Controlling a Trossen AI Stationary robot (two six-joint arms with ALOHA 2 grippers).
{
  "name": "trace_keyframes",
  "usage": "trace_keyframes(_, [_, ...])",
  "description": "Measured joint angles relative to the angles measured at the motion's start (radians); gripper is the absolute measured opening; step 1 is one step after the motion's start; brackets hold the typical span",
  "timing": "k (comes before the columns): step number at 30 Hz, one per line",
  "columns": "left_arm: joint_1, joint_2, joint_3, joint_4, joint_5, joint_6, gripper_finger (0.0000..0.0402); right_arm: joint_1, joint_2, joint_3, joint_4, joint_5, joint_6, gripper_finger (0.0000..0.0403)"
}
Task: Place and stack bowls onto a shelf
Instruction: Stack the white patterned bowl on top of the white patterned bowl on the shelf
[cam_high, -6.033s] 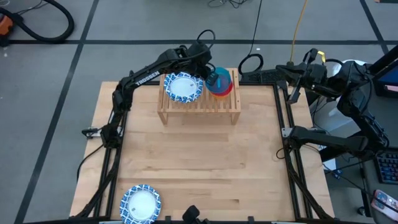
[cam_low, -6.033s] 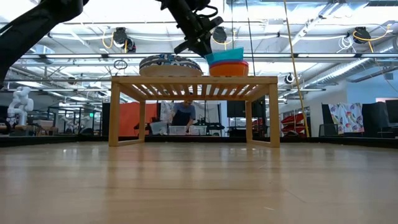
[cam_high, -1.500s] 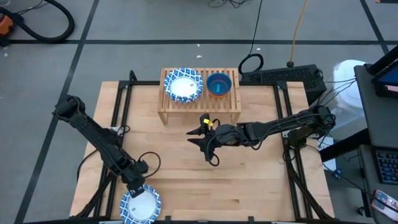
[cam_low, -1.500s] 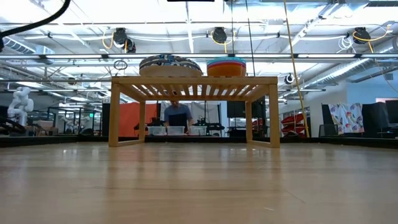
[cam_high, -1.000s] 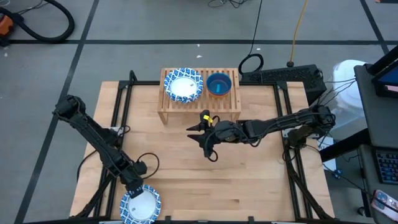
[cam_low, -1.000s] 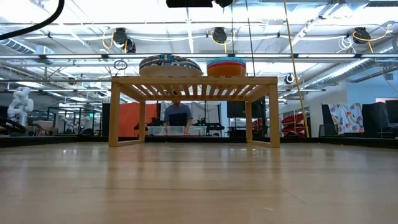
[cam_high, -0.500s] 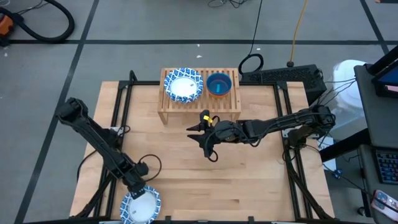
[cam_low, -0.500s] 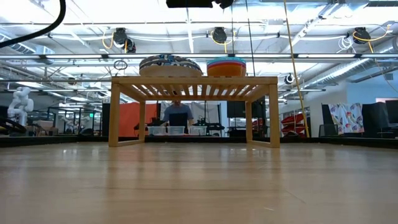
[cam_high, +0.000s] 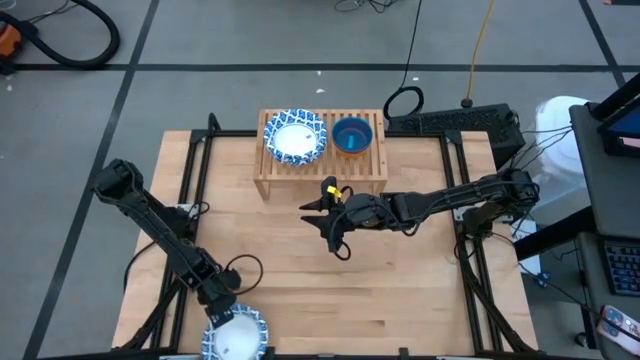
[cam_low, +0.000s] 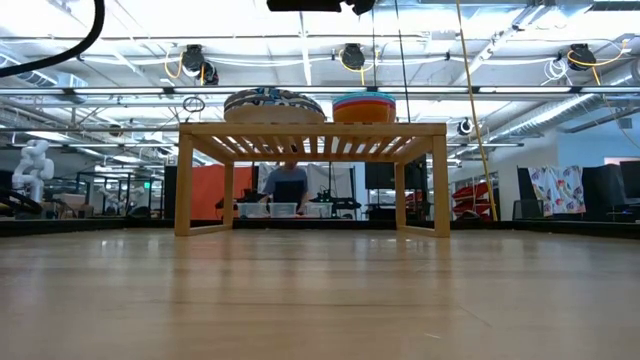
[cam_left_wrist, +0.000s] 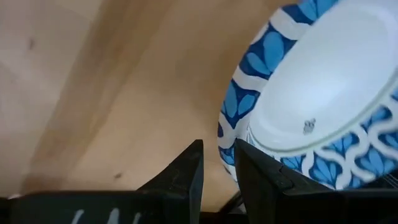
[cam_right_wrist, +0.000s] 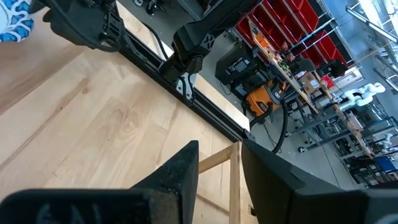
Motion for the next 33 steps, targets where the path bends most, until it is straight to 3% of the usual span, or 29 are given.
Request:
trace_keyframes(13, [0.0,0.0,0.0,0.145,0.001,-0.058,0.0095,-0.002,0.0,0.0,0.014,0.0,-0.003,0.0114])
trace_keyframes(33, [-0.001,-0.001,0.0,0.087,-0.004,-0.114,0.0095,-0.002,0.0,0.0,0.014,0.003,-0.011,0.0114])
